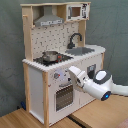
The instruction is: Play with the kitchen
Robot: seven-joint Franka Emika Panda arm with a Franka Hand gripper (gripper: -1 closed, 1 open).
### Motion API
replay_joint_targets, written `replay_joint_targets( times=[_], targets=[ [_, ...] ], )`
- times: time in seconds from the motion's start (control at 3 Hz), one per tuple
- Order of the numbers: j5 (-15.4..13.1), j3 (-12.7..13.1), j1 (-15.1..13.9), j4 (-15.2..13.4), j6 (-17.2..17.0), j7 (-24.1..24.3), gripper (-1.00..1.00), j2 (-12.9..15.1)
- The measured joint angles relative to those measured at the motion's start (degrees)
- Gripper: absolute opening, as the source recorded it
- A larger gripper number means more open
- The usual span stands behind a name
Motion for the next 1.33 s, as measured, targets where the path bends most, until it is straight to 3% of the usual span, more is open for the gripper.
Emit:
replay_joint_targets(
  times=[0.67, 1.0, 1.33],
  targets=[
    [0.0, 2.9, -7.3, 6.6, -0.2, 6.1, 1.0, 0.0],
    [0.0, 3.0, -11.4, 10.2, -0.3, 8.4, 1.0, 0.0],
    [1.7, 5.2, -14.7, 14.0, -0.3, 8.4, 1.0, 0.3]
  ],
)
